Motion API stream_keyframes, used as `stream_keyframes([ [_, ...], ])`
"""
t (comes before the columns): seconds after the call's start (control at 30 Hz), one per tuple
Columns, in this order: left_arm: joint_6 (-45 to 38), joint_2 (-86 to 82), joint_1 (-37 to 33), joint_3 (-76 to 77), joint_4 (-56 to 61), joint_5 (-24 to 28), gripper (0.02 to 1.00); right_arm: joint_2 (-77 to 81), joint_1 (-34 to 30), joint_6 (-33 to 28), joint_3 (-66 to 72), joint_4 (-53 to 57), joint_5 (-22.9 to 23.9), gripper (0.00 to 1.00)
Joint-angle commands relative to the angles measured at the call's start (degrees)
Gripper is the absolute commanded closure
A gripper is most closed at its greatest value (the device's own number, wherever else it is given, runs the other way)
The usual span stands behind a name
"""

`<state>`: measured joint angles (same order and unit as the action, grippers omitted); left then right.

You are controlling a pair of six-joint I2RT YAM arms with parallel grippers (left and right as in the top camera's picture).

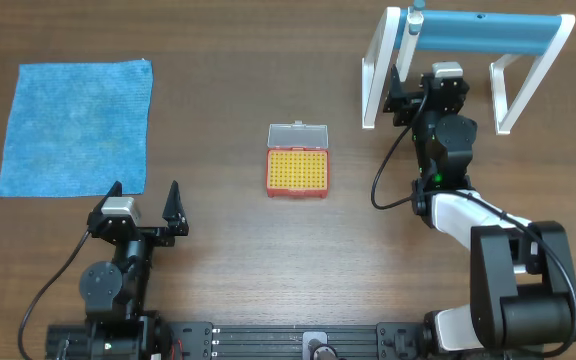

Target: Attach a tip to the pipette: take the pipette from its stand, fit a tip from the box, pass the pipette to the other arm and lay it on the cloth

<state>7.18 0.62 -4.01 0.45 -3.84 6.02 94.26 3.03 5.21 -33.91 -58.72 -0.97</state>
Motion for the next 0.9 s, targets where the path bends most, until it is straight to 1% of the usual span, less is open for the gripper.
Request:
stream_keyframes([
  [0.03,-0.1,-0.4,0.3,-0.1,-0.3,-0.4,0.025,1.5,0.0,-0.6,-2.5,-0.1,0.7,0.104],
  [0.23,-0.1,-0.4,0.3,-0.1,-0.3,-0.4,0.023,4.7,0.0,-0.6,-4.8,-0.1,0.8,0.104],
  [0.4,-0.1,-0.4,0.3,-0.1,-0.3,-0.4,0.025,5.0,0.0,-0.6,-5.0,-0.1,3.6,0.104],
  [0.7,-0.1,-0.4,0.3,-0.1,-0.3,-0.4,0.023,6.6,0.2,-0.6,-6.8,-0.1,3.5,0.104],
  [0.77,-0.1,-0.4,0.3,-0.1,-0.3,-0.4,0.025,6.6,0.2,-0.6,-6.8,-0.1,3.5,0.123],
  [0.8,-0.1,-0.4,0.3,-0.1,-0.3,-0.4,0.023,6.6,0.2,-0.6,-6.8,-0.1,3.5,0.218],
  [0.83,-0.1,-0.4,0.3,-0.1,-0.3,-0.4,0.023,6.6,0.2,-0.6,-6.8,-0.1,3.3,0.489],
  [0.87,-0.1,-0.4,0.3,-0.1,-0.3,-0.4,0.025,6.6,0.2,-0.6,-6.8,-0.1,2.9,0.643],
  [0.9,-0.1,-0.4,0.3,-0.1,-0.3,-0.4,0.025,6.6,0.2,-0.6,-6.8,-0.1,2.8,0.915],
])
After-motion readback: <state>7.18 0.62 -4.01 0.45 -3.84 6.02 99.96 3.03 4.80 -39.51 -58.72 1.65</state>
